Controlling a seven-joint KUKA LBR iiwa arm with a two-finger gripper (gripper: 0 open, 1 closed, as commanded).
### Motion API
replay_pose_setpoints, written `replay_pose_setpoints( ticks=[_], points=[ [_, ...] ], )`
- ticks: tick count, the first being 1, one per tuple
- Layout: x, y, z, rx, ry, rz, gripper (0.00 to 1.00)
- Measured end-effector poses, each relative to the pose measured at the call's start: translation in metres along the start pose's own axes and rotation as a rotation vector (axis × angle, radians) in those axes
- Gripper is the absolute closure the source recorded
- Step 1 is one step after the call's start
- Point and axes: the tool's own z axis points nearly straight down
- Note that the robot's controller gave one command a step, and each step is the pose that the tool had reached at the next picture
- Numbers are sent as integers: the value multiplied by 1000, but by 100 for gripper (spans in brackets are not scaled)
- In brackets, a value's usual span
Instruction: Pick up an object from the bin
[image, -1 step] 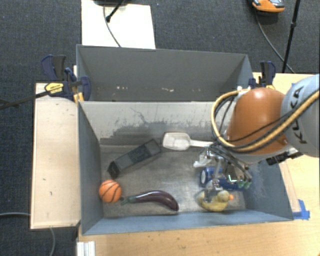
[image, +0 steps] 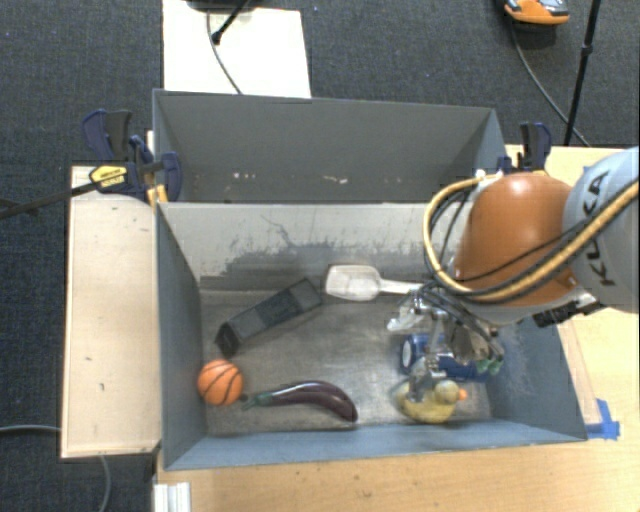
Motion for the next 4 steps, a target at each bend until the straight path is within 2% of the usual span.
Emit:
replay_pose_setpoints(
  ticks=[1,2,3,4],
  points=[
    [-16,69,49,-1,-3,-4,0],
    [-18,34,63,-2,3,17,0],
    [-13,75,72,1,3,-4,0],
    [-12,138,105,1,3,-172,0]
  ],
)
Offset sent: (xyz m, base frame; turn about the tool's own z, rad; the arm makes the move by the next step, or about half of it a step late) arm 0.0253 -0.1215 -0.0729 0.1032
